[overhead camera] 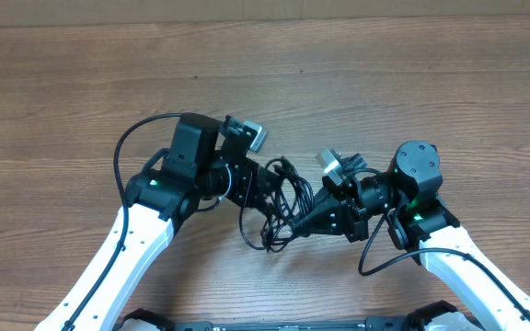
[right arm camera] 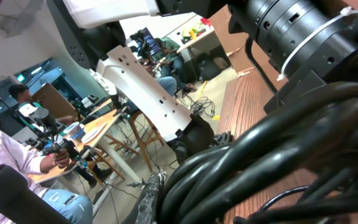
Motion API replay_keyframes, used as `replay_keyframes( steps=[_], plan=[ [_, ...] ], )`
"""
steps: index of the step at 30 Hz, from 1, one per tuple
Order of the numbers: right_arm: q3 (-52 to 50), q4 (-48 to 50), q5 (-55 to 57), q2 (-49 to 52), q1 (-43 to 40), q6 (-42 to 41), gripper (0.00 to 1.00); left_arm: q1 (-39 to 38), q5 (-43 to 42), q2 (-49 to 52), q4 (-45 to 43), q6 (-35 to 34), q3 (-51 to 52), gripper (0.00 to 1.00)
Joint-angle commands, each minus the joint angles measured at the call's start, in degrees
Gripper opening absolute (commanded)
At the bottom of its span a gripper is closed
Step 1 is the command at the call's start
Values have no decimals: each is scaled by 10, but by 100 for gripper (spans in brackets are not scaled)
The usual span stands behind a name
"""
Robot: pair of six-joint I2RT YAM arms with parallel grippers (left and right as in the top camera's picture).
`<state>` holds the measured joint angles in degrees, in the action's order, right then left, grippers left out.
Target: Untangle cables
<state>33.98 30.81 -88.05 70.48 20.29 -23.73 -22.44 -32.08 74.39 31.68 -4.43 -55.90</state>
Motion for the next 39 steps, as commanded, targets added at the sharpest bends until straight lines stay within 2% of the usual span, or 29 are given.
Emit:
replay_keyframes(
  steps=[1,7,10,15,19,25,30,31,32,33,34,39],
  plan=[
    [9,4,-19,-2,3,-5,4,-1,12,5,-4,21,-12,4],
    [9,-2,-18,-2,3,-16,4,0,13,5,-5,21,-12,4],
    [9,-17,-19,-2,3,-16,4,5,40,5,-9,16,-12,4],
    [9,-20,-18,-2,3,-16,4,40,152,5,14,-85,-12,4],
    [9,-20,-18,-2,3,-16,4,88,250,5,80,-196,-12,4],
    [9,-20,-16,-2,3,-16,4,128,250,5,133,-265,-12,4],
    [9,-20,-16,-2,3,-16,4,127,244,5,144,-287,-12,4],
    [9,-20,-15,-2,3,-16,4,127,236,5,148,-289,-12,8],
    [9,-20,-11,-2,3,-16,4,127,221,5,152,-289,-12,27],
    [9,-20,-5,-2,3,-16,4,127,203,5,158,-288,-12,81],
    [9,-20,4,-2,3,-16,4,127,197,5,165,-288,-12,100],
    [9,-20,34,-2,2,-42,4,127,197,5,184,-275,-12,100]
  ],
)
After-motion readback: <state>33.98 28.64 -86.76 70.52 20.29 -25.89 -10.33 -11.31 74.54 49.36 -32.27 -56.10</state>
